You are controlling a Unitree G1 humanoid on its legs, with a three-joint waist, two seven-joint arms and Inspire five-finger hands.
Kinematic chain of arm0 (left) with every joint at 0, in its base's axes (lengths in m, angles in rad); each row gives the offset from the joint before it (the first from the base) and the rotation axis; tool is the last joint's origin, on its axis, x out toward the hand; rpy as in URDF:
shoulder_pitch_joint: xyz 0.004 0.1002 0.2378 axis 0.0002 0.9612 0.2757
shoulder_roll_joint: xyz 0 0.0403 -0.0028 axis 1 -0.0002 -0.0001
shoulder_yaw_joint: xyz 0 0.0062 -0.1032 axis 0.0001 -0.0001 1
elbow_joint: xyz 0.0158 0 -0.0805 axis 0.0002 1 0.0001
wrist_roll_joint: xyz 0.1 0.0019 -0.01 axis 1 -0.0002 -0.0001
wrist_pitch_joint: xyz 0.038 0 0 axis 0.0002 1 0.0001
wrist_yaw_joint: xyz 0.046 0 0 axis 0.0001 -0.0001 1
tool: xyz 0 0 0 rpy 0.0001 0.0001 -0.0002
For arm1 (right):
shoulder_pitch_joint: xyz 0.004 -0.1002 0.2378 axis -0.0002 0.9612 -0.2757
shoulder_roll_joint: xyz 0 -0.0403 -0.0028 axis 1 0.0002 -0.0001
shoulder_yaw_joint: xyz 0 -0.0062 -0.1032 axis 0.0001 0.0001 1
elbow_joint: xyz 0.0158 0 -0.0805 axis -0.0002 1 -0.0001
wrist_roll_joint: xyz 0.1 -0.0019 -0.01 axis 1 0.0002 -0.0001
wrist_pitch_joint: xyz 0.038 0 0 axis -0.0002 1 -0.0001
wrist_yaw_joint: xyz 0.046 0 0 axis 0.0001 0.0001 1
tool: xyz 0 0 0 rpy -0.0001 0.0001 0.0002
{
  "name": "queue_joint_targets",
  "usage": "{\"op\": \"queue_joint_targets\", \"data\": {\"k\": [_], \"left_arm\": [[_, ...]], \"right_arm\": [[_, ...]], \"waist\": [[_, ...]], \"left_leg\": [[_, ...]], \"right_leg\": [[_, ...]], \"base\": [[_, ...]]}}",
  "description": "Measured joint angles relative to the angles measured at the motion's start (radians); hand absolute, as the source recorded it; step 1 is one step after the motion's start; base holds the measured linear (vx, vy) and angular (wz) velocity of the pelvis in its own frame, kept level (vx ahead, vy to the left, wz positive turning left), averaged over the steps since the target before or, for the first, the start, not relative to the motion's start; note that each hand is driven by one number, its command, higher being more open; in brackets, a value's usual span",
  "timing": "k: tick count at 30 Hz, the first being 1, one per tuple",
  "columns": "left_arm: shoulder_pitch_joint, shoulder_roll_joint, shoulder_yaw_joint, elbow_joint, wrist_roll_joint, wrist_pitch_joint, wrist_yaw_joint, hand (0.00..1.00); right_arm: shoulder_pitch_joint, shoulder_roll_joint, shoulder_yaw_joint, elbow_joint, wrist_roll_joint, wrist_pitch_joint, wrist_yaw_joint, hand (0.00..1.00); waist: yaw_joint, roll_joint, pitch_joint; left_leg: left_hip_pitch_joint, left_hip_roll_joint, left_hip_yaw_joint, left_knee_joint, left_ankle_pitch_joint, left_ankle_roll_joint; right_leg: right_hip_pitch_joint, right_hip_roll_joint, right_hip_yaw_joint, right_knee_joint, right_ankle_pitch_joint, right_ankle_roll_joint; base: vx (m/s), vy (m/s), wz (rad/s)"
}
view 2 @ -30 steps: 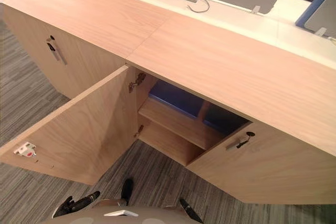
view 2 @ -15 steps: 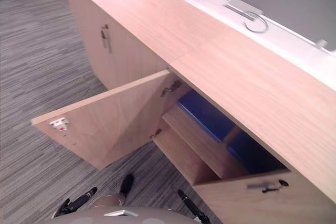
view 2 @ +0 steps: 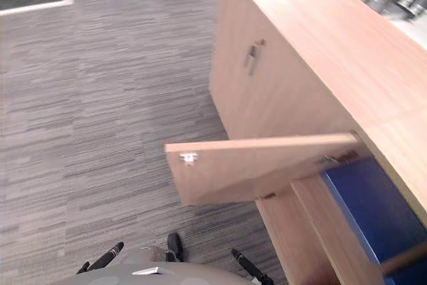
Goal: Walk over to the cabinet, pick up the folder, carry it to the office cabinet, place the folder inside the office cabinet, then close the office cabinet door
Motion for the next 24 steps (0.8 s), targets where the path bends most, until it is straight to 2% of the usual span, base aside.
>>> {"op": "queue_joint_targets", "data": {"k": [3,5,7,10,12,17,24], "left_arm": [[0.010,0.003,-0.001,0.017,0.000,0.004,-0.006,1.00],[0.026,0.005,0.000,0.019,0.000,0.005,-0.010,1.00],[0.042,0.000,0.001,0.020,0.000,0.006,-0.011,1.00],[0.054,-0.007,0.001,0.041,0.001,0.009,-0.009,1.00],[0.050,-0.010,0.000,0.040,0.003,0.009,-0.009,1.00],[0.031,-0.004,-0.003,0.024,0.003,0.005,-0.008,1.00],[0.018,0.005,-0.051,-0.043,-0.011,-0.004,-0.002,1.00]], "right_arm": [[0.002,-0.010,0.039,0.001,0.000,-0.001,0.001,1.00],[0.004,-0.018,0.058,0.002,-0.002,-0.002,0.001,1.00],[0.001,-0.028,0.076,0.010,-0.013,0.000,-0.002,1.00],[-0.001,-0.045,0.085,0.008,-0.026,-0.002,0.008,1.00],[-0.001,-0.049,0.086,0.008,-0.026,-0.002,0.013,1.00],[-0.004,-0.045,0.113,0.008,-0.030,-0.001,0.018,1.00],[-0.008,-0.027,0.111,0.007,-0.038,0.000,0.017,1.00]], "waist": [[0.010,0.007,0.004],[0.009,0.009,-0.006],[0.016,0.012,-0.010],[0.010,0.029,-0.014],[0.006,0.031,-0.015],[-0.014,0.020,-0.017],[-0.019,-0.005,-0.015]], "left_leg": [[0.067,-0.022,-0.075,-0.098,0.054,-0.004],[0.089,-0.028,-0.110,-0.135,0.067,-0.017],[0.085,-0.026,-0.111,-0.135,0.067,-0.023],[0.080,-0.016,-0.091,-0.136,0.067,-0.032],[0.084,-0.011,-0.078,-0.136,0.064,-0.039],[0.099,-0.003,-0.043,-0.136,0.060,-0.046],[0.130,0.009,0.009,-0.136,0.045,-0.069]], "right_leg": [[-0.027,-0.022,-0.014,-0.005,0.010,-0.006],[-0.036,-0.031,-0.019,0.004,0.025,0.000],[-0.038,-0.024,-0.024,-0.009,0.024,-0.001],[-0.041,-0.010,-0.017,-0.037,0.024,-0.001],[-0.042,-0.005,-0.001,-0.046,0.026,0.001],[-0.043,-0.002,0.033,-0.051,0.028,0.006],[-0.038,-0.001,0.078,-0.050,0.029,0.004]], "base": [[0.02,0.016,0.78],[-0.03,-0.031,0.53],[-0.02,-0.062,0.10],[-0.02,-0.050,-0.21],[0.02,-0.035,-0.19],[0.07,-0.047,-0.21],[0.07,-0.051,-0.22]]}}
